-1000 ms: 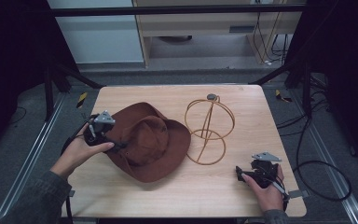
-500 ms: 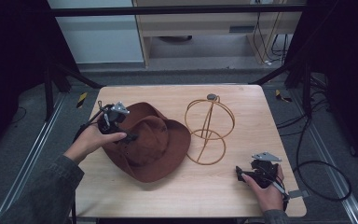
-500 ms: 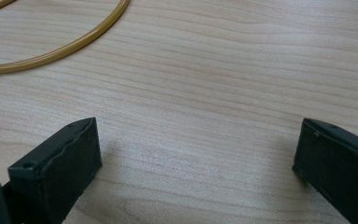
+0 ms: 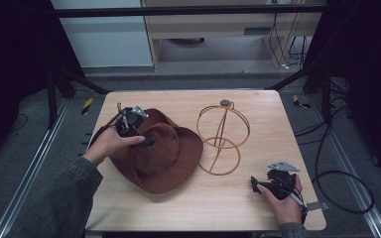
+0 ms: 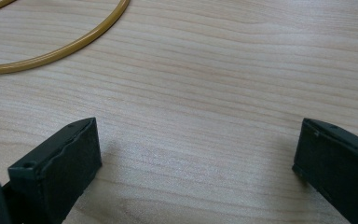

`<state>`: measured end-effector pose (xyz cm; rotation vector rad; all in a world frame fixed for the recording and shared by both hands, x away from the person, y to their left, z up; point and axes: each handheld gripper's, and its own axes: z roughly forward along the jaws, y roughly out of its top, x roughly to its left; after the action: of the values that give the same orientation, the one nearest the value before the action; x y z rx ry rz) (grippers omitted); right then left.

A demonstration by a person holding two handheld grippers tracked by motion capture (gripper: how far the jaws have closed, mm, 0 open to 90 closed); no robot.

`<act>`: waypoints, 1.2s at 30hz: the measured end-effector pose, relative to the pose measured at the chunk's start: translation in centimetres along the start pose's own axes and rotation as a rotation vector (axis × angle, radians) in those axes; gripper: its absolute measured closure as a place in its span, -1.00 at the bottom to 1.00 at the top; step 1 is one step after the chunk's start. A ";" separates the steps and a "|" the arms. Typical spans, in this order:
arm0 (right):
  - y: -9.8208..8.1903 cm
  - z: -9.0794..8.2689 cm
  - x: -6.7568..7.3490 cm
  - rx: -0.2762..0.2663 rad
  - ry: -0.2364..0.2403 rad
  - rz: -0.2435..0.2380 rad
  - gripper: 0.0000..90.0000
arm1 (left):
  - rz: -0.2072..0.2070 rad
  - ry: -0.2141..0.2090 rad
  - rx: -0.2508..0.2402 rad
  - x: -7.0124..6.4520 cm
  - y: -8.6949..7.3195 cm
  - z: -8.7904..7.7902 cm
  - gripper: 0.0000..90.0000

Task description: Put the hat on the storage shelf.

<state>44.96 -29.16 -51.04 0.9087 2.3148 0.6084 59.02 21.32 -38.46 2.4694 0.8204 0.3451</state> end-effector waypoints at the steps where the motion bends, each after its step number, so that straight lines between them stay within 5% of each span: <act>1: 0.0 0.0 0.0 0.000 0.000 0.000 -0.98 | -0.001 -0.002 0.002 0.0 0.1 0.2 -0.81; 26: 0.0 0.0 0.0 0.002 -0.003 -0.001 -0.98 | 0.024 -0.020 0.069 0.3 0.5 2.1 -0.16; 36: 0.0 0.0 0.0 0.002 -0.003 -0.001 -0.98 | 0.031 -0.029 0.101 0.3 0.5 2.1 0.55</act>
<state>44.94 -29.16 -51.03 0.9080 2.3132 0.6038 60.30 20.37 -39.95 2.5767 0.8068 0.2843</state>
